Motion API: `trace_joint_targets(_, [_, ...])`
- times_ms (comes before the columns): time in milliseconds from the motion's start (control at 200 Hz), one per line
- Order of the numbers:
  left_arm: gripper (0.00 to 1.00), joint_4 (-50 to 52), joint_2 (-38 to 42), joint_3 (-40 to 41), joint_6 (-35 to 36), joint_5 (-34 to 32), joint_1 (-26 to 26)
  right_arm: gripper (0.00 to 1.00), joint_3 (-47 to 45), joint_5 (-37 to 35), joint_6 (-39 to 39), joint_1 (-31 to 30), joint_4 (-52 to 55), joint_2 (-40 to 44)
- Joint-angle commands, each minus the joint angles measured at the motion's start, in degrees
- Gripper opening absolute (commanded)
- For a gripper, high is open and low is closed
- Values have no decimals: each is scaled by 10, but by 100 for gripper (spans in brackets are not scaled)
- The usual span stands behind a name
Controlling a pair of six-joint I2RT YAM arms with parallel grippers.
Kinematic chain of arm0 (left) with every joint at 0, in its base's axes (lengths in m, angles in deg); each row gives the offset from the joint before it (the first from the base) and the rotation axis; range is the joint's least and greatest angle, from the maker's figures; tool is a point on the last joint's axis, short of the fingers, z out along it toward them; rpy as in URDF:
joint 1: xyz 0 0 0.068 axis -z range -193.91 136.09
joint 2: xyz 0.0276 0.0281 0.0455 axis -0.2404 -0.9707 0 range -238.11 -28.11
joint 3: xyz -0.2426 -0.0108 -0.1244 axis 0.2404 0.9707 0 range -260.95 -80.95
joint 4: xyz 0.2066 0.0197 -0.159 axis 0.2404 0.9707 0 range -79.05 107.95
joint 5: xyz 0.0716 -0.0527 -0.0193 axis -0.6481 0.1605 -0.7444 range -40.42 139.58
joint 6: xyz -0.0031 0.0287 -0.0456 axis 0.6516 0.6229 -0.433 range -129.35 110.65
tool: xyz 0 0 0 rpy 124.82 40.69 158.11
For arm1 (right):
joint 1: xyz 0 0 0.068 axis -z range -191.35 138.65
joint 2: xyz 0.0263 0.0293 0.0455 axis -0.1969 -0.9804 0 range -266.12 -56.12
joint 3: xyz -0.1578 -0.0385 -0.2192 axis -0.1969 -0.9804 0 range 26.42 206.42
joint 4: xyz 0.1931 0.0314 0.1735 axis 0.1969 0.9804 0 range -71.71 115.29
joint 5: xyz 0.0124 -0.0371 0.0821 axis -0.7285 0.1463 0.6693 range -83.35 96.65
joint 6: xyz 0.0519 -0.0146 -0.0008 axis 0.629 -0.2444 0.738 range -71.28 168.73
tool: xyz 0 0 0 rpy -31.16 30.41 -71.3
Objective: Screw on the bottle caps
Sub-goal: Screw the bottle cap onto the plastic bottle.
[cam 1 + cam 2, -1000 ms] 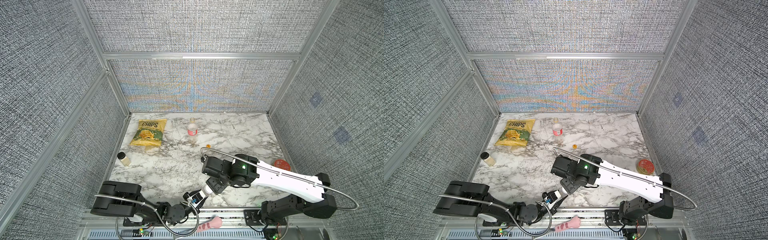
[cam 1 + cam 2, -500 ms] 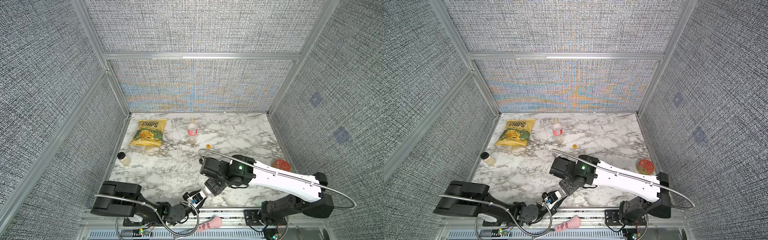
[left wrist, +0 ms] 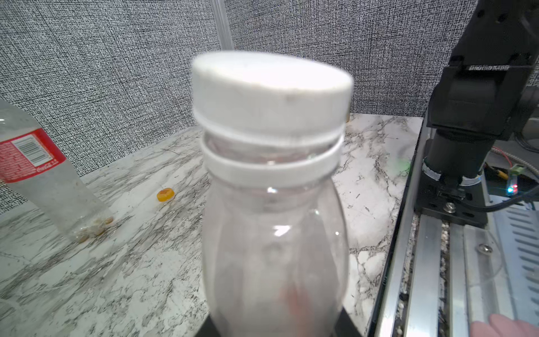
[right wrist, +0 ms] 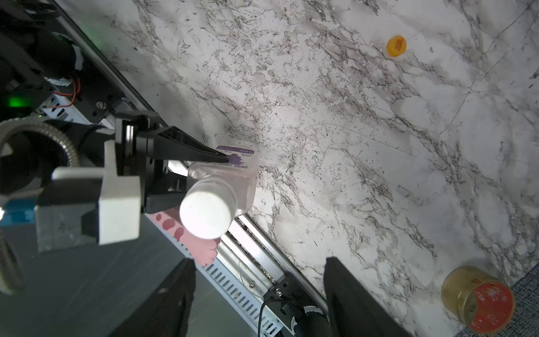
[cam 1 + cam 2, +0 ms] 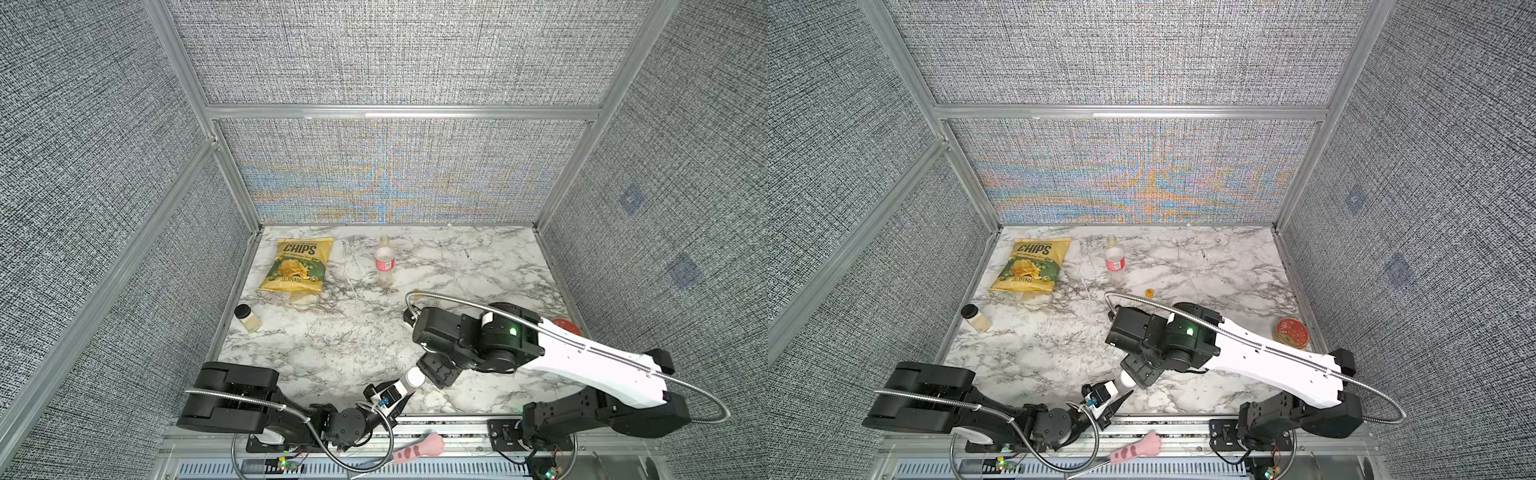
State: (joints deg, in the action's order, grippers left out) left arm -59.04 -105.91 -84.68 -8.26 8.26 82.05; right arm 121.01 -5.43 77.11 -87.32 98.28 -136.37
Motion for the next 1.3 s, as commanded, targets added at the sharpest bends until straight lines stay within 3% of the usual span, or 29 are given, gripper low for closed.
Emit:
trace_joint_targets(0, [34, -33, 0, -2, -5, 10, 0, 67, 5, 21, -38, -17, 10, 17])
trace_joint_targets(135, [34, -45, -9, -2, -1, 10, 0, 66, -8, 23, -43, -43, 2, 0])
trace_joint_targets(300, [34, -39, -6, -2, -2, 15, 0, 66, -8, -40, -21, -40, 0, -21])
trace_joint_targets(1290, [34, -60, -17, -1, 13, 14, 4, 66, -82, 26, -36, 16, -78, -40])
